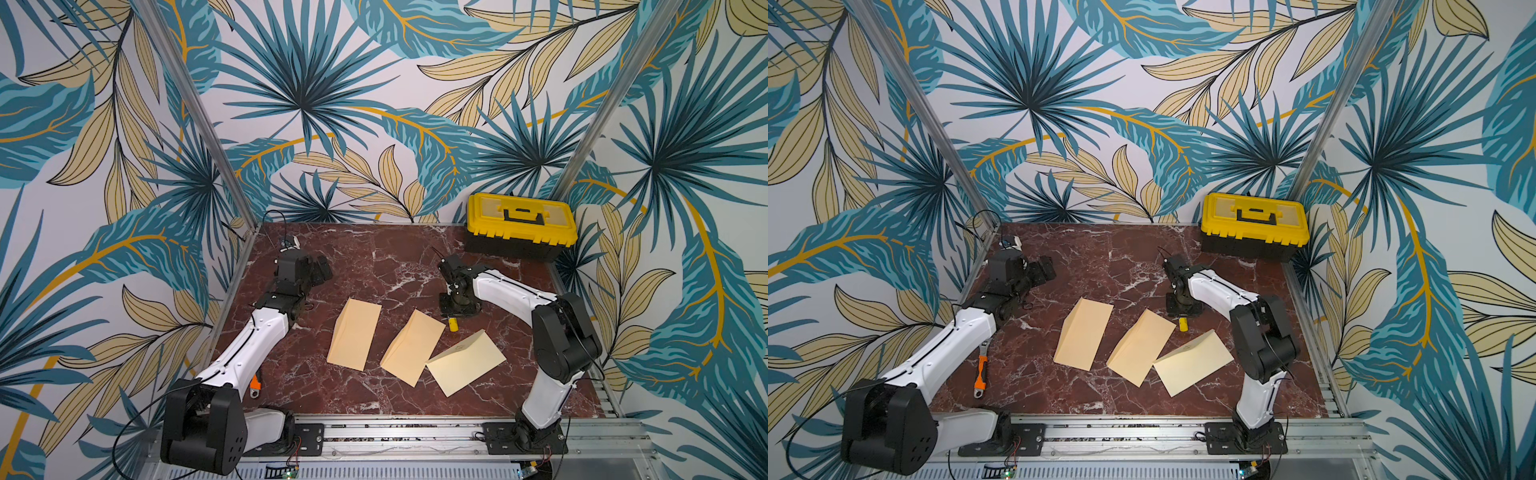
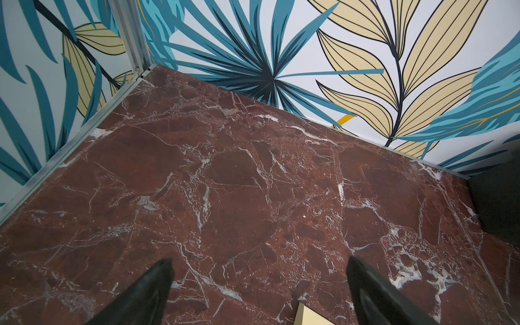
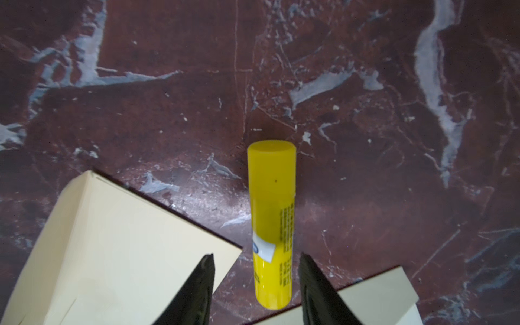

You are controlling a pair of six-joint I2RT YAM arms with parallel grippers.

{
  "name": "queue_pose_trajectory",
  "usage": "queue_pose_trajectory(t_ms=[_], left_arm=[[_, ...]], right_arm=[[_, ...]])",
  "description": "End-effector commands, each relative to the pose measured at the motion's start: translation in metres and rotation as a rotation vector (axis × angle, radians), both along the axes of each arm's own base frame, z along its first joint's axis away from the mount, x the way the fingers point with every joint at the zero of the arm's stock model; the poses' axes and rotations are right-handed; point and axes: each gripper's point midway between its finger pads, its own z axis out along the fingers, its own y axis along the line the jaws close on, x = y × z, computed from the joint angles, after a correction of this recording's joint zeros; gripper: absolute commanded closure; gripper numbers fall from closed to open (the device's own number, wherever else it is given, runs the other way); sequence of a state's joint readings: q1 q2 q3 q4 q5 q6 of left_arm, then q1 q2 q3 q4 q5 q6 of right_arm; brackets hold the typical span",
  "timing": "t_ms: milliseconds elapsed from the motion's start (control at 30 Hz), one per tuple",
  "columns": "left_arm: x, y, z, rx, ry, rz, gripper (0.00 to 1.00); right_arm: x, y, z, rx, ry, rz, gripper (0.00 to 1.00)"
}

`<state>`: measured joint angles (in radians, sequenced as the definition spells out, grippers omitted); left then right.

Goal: Seal the envelope with a glue stick
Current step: Pick up the glue stick from the center of the board.

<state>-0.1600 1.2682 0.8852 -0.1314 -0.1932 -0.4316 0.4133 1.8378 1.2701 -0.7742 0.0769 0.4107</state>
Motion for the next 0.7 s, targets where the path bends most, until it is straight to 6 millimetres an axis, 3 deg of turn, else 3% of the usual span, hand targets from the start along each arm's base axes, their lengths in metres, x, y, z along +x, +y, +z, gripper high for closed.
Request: queue_pose_trajectory(t_ms=[0,267,667], left_arm=[[0.0,-0.002,0.008,-0.007,-0.006,-0.009,0.0],[-0.004,-0.003,0.01,-0.01,-0.008,-0.015,0.0],[-0.002,-0.01,0.019,-0.042,-0.019,-0.042,0.0]], right_arm=[[0.005,-0.003,-0.009,-0.042,0.003,0.013,0.51],[-0.003,-0.008,-0.024,-0.074,0.042,0.034,0.59],[-0.007,-0.01,-0.027,-0.079,0.045,0.04,0.7]])
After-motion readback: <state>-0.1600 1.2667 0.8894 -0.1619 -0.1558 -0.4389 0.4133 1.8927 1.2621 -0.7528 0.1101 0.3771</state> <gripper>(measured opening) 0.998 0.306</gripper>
